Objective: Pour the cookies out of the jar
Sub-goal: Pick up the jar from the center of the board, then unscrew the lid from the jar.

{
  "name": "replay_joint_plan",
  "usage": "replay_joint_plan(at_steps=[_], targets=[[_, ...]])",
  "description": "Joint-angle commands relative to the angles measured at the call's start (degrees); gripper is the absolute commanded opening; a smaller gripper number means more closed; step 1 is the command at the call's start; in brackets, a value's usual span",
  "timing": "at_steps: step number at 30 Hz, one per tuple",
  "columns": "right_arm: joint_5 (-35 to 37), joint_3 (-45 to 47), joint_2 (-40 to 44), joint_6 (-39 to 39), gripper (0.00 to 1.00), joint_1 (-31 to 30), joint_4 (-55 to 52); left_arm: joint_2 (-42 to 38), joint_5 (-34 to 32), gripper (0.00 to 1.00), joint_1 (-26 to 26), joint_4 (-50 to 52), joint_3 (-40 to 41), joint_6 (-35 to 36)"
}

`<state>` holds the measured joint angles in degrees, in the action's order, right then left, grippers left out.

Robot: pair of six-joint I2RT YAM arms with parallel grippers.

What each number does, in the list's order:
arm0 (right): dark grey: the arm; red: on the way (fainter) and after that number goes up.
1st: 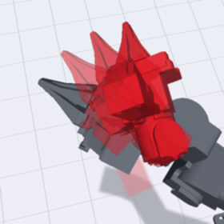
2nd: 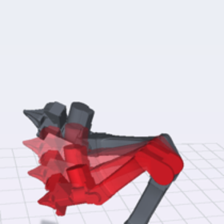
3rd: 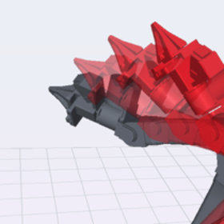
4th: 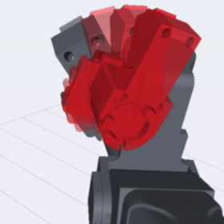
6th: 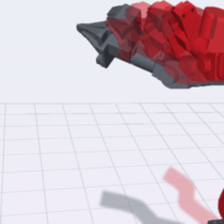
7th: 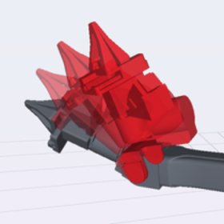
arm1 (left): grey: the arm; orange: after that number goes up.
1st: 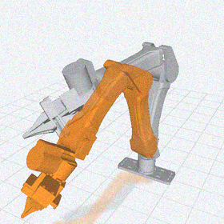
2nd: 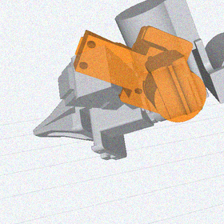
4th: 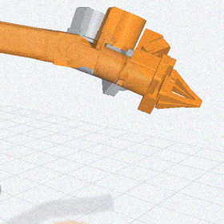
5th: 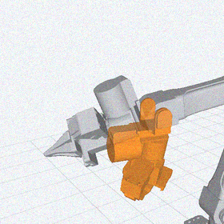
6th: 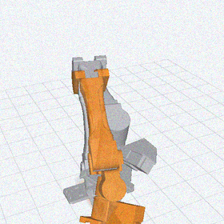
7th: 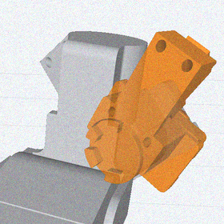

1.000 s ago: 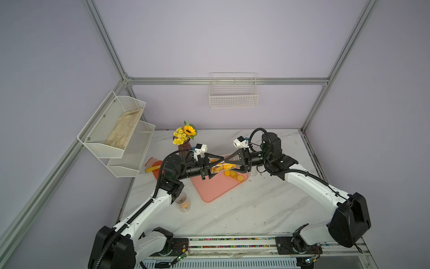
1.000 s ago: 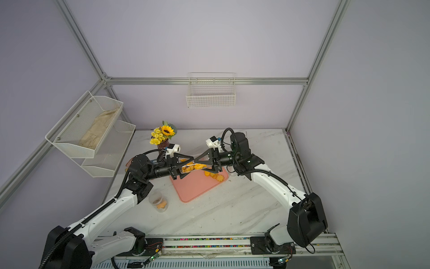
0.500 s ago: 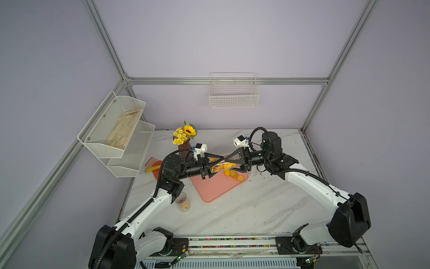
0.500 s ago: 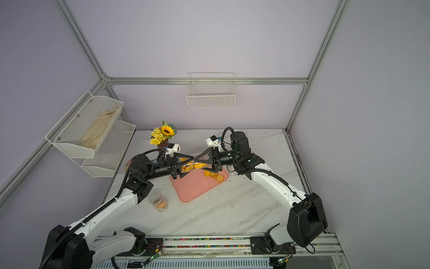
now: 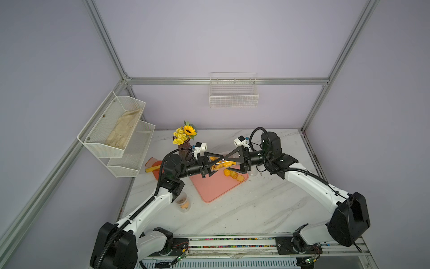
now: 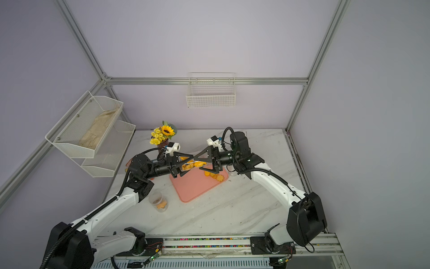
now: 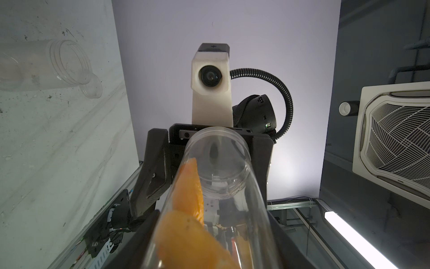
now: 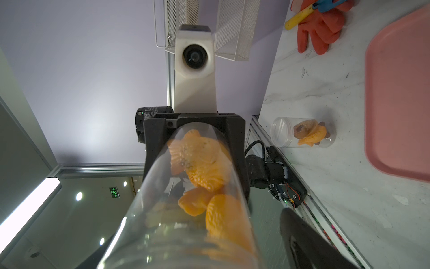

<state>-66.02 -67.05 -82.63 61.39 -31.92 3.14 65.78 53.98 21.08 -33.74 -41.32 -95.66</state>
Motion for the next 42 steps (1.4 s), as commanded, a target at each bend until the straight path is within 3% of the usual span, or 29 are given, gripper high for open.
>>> replay_joint_plan(at_steps=[1, 36, 42], targets=[[1.31, -1.92, -1.04, 0.23, 0.97, -0.06, -2.16, -0.62, 2.26, 0.6, -0.32, -6.99, 0.45, -0.5], [-2.67, -6.61, 1.86, 0.4, 0.97, 3.88, -5.74, -0.81, 7.63, 0.6, -4.87, -5.04, 0.54, -0.6], [-2.8, -6.98, 1.95, 0.58, 0.9, 3.97, -5.95, -1.61, 8.42, 0.6, -5.55, -3.11, 0.79, 0.15]])
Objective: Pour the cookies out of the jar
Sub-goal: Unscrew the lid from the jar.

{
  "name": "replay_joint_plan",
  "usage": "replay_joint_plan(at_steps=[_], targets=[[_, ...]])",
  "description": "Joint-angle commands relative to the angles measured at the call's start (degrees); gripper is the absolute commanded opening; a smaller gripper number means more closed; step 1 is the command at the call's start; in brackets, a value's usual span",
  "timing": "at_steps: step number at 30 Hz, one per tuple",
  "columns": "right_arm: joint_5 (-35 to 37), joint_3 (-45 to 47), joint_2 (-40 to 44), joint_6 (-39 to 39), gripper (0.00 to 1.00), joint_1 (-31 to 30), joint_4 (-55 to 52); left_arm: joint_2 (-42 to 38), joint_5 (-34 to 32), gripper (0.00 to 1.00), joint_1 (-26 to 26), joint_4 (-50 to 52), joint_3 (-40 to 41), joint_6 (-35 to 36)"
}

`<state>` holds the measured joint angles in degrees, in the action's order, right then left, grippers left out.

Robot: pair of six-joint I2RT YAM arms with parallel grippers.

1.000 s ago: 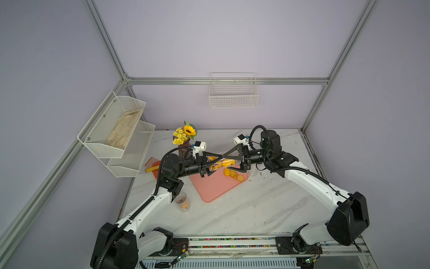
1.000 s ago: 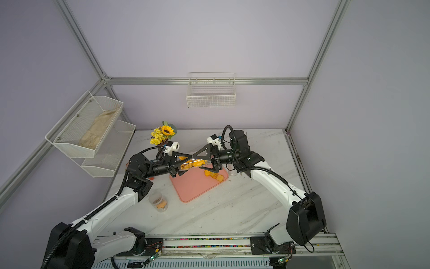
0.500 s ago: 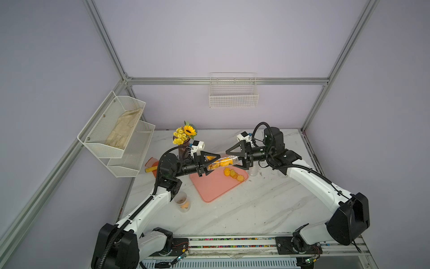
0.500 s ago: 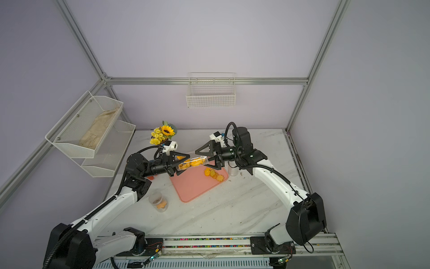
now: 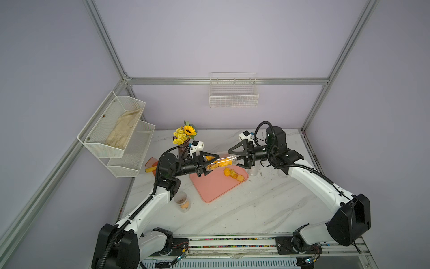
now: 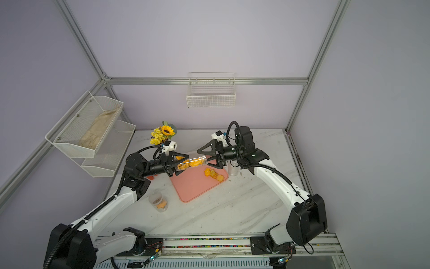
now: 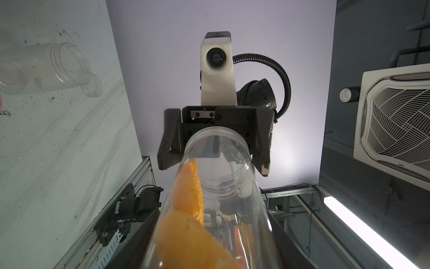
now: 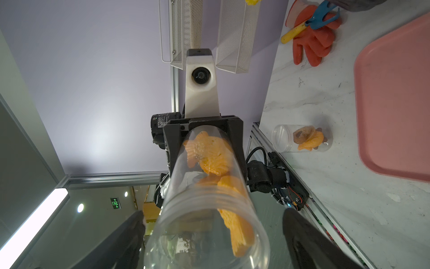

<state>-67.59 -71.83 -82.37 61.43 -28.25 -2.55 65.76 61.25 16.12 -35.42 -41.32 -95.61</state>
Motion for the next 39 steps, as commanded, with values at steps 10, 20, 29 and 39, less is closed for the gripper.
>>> replay_joint_plan(at_steps=[10, 20, 29, 39], targets=[[-1.48, -2.48, 2.1, -1.17, 0.79, 0.33, -3.51, -2.39, 1.66, 0.6, -1.27, -0.32, 1.33, 0.76], [-1.51, -2.53, 2.73, -3.16, 0.73, 0.31, -5.77, -3.24, 1.7, 0.6, -1.49, 0.35, 1.9, 1.09], [-1.84, -2.18, 2.67, -3.77, 0.68, 0.33, -5.57, -4.49, 1.62, 0.6, -1.97, 2.94, 2.18, 2.13], [-2.55, -1.31, 3.37, -4.56, 0.67, 1.63, -6.59, -4.57, 1.89, 0.6, -2.5, 3.43, 2.21, 2.09]])
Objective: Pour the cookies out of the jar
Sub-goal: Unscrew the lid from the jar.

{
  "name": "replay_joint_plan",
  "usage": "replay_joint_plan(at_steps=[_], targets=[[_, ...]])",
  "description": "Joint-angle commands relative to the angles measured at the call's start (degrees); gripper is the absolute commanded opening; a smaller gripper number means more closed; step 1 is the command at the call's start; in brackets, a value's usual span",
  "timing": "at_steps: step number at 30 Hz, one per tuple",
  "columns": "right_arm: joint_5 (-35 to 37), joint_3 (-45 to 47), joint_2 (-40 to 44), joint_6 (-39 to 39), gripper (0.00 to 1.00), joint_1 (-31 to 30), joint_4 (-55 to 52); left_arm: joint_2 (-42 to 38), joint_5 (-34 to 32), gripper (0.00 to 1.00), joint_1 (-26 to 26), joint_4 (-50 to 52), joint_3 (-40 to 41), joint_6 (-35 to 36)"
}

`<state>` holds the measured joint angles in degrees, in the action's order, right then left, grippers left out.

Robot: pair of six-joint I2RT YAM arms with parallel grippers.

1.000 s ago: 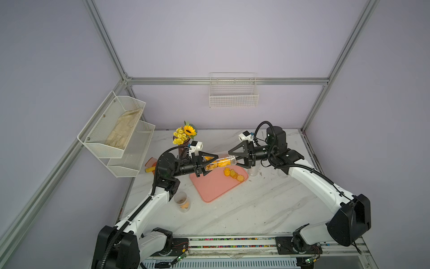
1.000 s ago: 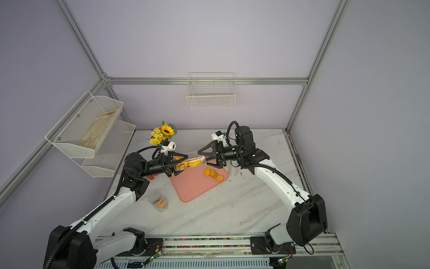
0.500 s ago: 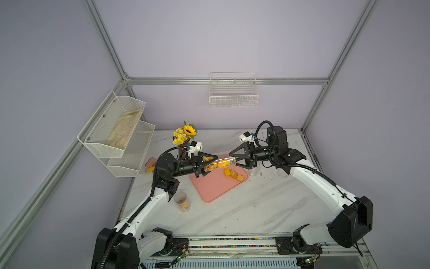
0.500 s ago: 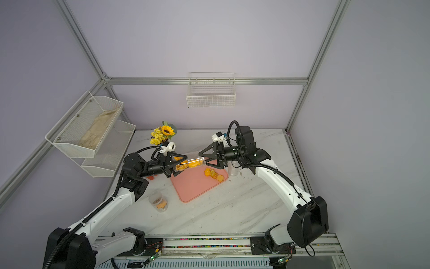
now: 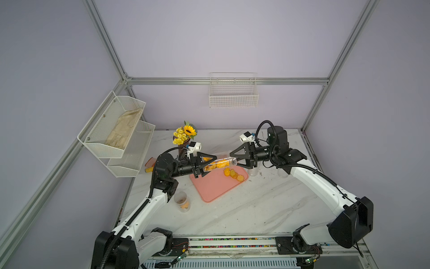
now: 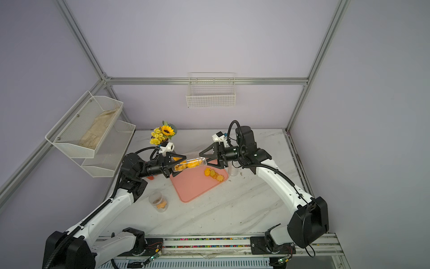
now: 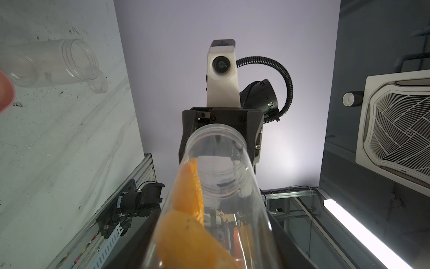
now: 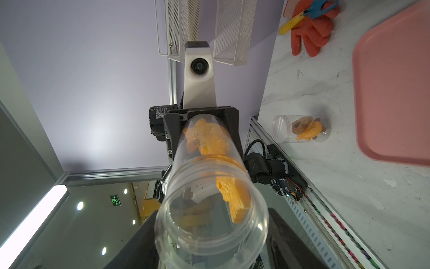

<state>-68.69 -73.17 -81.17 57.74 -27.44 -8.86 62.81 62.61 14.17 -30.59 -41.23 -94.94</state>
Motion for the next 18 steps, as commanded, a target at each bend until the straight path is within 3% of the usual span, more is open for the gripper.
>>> replay_joint_plan(at_steps=[1, 8, 14, 18], targets=[[-1.5, 0.29, 2.15, -0.95, 0.67, 1.17, -0.28, -1.72, 0.6, 0.6, -0.78, -1.39, 2.12, 1.37], [-0.28, 2.31, 2.15, -2.71, 0.67, 2.32, -1.9, -2.85, 1.82, 0.6, -2.25, 0.0, 2.17, 1.64], [6.48, 1.61, 0.38, -22.78, 0.67, 2.32, -25.13, -4.33, 2.48, 0.6, -3.62, 2.31, 0.86, 2.06], [11.24, 6.06, 0.11, -28.83, 0.68, 2.3, -30.86, -5.56, 1.86, 0.61, -3.8, 7.22, -0.32, 4.89]])
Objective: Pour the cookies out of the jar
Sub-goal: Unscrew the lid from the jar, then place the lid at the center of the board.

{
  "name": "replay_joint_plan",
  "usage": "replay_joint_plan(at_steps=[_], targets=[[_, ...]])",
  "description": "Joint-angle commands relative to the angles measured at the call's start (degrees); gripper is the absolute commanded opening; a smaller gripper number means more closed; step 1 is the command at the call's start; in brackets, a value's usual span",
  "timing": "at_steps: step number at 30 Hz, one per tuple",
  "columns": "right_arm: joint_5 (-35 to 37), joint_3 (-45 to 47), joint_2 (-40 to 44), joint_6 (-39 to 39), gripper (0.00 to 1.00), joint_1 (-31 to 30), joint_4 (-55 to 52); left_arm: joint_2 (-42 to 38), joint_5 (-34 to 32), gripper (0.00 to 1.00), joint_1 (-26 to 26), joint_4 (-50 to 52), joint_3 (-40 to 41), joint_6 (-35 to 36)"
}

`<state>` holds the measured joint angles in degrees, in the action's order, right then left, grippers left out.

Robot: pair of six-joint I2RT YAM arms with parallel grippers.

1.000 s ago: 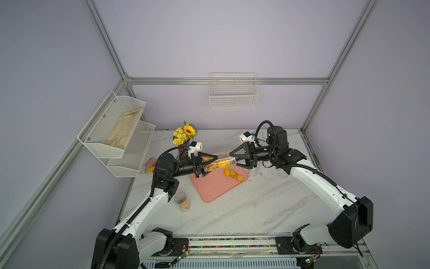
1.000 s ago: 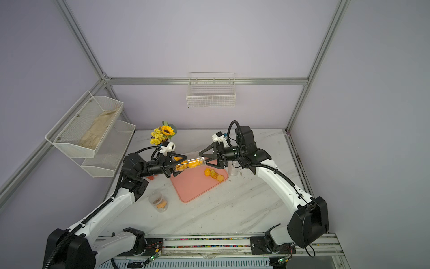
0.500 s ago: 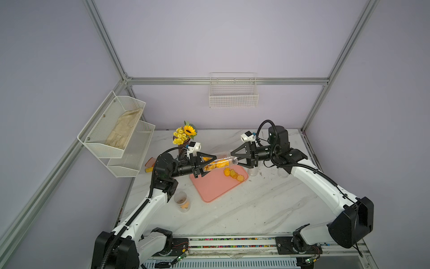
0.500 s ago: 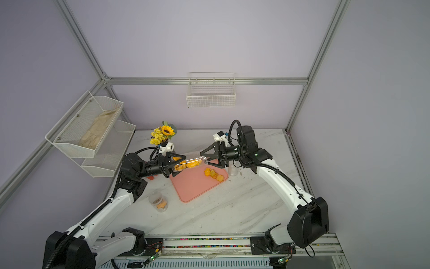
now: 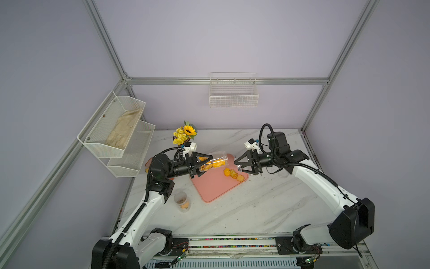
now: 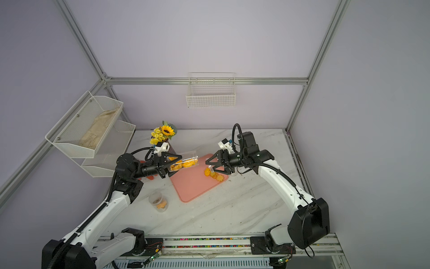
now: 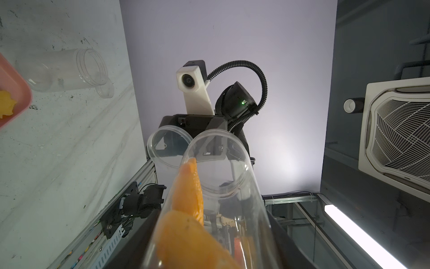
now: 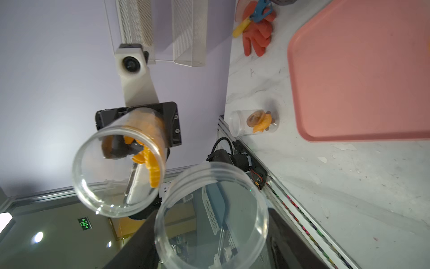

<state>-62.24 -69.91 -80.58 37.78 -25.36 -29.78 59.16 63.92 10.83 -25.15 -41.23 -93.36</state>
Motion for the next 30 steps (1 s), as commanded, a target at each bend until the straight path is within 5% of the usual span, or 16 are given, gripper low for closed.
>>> replay_joint_plan(at_steps=[1, 7, 14, 30], targets=[[6.59, 3.91, -0.29, -10.56, 0.68, 0.14, -11.58, -2.22, 0.4, 0.61, -0.48, 2.47, -0.28, 3.69], [17.81, 10.93, -0.75, -18.47, 0.7, -0.13, -18.51, -2.91, -0.02, 0.61, -0.56, 4.62, -0.25, 4.99], [31.57, 17.15, -3.7, -18.18, 0.69, -1.5, -15.6, -3.87, -0.63, 0.62, -0.59, 6.43, 1.27, 6.18], [36.77, 15.89, -10.66, -17.62, 0.78, -3.04, -11.24, -6.77, -3.14, 0.62, -0.81, 10.42, 5.78, 9.75]])
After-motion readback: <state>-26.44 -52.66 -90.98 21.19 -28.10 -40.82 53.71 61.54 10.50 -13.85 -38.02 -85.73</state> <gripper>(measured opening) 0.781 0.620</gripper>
